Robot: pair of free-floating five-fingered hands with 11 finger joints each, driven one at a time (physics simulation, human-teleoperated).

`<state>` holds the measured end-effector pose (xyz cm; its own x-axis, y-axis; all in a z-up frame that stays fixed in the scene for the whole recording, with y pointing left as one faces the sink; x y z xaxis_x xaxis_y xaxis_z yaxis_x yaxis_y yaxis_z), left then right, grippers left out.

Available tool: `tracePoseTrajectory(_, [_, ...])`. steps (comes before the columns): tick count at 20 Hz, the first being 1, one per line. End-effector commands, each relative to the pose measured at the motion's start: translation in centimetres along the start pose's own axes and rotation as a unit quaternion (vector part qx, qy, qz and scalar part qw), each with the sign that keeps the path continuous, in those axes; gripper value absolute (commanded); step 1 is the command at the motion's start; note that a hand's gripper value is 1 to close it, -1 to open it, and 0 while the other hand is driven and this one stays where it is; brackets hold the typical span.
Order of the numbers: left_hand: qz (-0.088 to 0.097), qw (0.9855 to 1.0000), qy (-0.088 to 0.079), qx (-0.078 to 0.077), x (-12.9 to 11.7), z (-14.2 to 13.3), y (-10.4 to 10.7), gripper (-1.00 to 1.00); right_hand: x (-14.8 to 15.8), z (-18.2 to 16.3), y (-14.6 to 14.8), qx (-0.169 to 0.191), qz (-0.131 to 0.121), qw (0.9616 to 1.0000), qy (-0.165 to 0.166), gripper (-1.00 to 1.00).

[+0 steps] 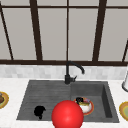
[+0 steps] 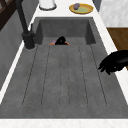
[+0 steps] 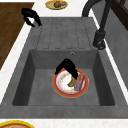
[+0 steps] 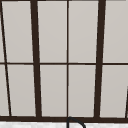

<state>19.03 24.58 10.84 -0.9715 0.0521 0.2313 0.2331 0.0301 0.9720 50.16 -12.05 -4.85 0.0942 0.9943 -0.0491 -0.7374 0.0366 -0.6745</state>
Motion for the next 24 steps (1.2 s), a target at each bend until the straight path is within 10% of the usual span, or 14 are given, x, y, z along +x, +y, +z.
tracePoseTrajectory(1, [0.000,1.0000,0.000,0.000,0.0,0.0,0.0,0.00,-0.5,-1.7,1.1,0.037,0.039,0.9983,-0.021,-1.00])
tracePoseTrajectory(10, [0.000,1.0000,0.000,0.000,0.0,0.0,0.0,0.00,1.0,-1.1,3.9,-0.013,0.026,0.9995,0.012,-1.00])
tracePoseTrajectory(24, [0.000,1.0000,0.000,0.000,0.0,0.0,0.0,0.00,-3.0,2.4,2.9,-0.041,0.011,0.9986,-0.033,-1.00])
